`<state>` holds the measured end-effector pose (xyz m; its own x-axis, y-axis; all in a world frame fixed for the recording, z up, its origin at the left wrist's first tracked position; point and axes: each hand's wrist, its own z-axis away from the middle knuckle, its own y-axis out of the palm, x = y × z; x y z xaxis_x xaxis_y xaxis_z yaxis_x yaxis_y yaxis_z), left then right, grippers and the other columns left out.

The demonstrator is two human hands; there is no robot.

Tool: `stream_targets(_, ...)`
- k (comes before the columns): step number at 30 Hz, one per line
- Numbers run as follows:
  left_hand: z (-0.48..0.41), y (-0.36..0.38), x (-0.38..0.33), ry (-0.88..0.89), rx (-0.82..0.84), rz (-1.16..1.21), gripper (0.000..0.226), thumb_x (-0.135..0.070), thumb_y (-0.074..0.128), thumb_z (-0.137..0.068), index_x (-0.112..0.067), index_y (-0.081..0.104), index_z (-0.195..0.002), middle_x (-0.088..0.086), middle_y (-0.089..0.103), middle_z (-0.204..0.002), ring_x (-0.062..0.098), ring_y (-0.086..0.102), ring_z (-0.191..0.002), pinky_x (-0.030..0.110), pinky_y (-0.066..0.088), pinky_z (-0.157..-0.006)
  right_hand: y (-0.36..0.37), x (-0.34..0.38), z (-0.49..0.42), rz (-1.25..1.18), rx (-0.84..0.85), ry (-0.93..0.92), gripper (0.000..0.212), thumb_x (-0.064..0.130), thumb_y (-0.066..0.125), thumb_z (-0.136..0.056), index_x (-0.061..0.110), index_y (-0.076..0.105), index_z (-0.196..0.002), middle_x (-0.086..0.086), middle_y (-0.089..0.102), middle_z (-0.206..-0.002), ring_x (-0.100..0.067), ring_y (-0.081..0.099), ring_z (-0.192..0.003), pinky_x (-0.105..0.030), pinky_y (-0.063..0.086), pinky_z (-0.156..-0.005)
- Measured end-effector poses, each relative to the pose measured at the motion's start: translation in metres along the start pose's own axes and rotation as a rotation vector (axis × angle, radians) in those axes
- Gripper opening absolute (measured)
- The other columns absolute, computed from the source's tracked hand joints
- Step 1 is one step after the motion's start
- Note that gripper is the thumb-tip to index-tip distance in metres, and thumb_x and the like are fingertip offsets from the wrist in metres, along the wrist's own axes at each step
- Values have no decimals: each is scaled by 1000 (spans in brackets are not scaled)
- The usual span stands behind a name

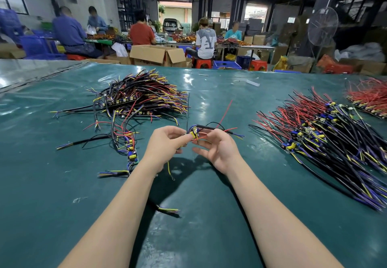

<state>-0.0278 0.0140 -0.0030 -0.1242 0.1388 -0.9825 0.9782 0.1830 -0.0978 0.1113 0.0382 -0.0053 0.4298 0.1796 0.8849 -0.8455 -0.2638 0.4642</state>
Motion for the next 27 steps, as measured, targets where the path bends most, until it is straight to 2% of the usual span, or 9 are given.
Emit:
stream_targets(5, 0, -1, 1, -39, -30, 44, 13, -12, 73, -78, -13, 62, -70, -1, 63, -64, 5, 57, -54, 13, 43, -47, 1, -3, 0, 35, 77, -74, 46, -19, 20, -77, 4, 60, -80, -1, 70, -65, -14, 67, -63, -31, 55, -67)
stream_targets(9, 1, 2, 0, -38, 3, 18, 13, -14, 72, -79, -13, 64, -69, -1, 65, -62, 2, 58, -50, 14, 43, -45, -1, -5, -1, -1, 26, -87, 24, -8, 42, -90, 4, 58, -77, 0, 67, -57, -12, 64, -52, -27, 58, -57)
stream_targets(14, 2, 4, 0, -22, -16, -19, 16, -13, 75, -77, -15, 64, -65, -5, 64, -57, 2, 58, -50, 14, 44, -46, -2, -8, -2, 16, 39, -82, 21, -8, 48, -87, 6, 59, -76, 1, 67, -57, -11, 63, -52, -26, 57, -57)
stream_targets(19, 4, -1, -5, -39, 101, 56, 14, -6, 72, -77, -11, 64, -67, -8, 63, -52, 1, 57, -49, 14, 44, -45, -6, -6, -2, -62, 66, -42, 25, -13, 44, -85, 4, 60, -76, -1, 68, -57, -13, 66, -53, -23, 56, -55)
stream_targets(22, 4, -3, -8, -20, 142, 56, 13, -4, 71, -77, -10, 65, -67, -7, 63, -51, 1, 57, -47, 13, 44, -44, -9, -6, -3, -122, 105, -9, 44, -9, 42, -88, 8, 69, -58, -5, 68, -57, -14, 66, -52, -23, 56, -53)
stream_targets(24, 4, -4, -9, -8, 160, 47, 13, -4, 70, -77, -10, 65, -67, -7, 64, -51, 0, 58, -47, 13, 43, -44, -11, -6, -2, -150, 99, -8, 46, -8, 42, -87, 7, 70, -54, -5, 68, -57, -15, 66, -51, -23, 55, -52)
stream_targets(25, 4, -5, -10, -1, 171, 43, 13, -3, 70, -78, -10, 65, -68, -7, 64, -51, 0, 58, -48, 13, 43, -44, -11, -7, -3, -170, 106, -9, 42, -7, 45, -85, 7, 71, -54, -5, 68, -57, -15, 66, -51, -24, 55, -52)
stream_targets(27, 4, -7, -9, 12, 202, 41, 12, -2, 68, -79, -9, 65, -70, -7, 65, -52, 0, 58, -48, 13, 43, -44, -10, -6, -2, -153, 151, -22, 16, 0, 64, -67, 8, 72, -57, -4, 69, -59, -14, 67, -53, -23, 55, -54)
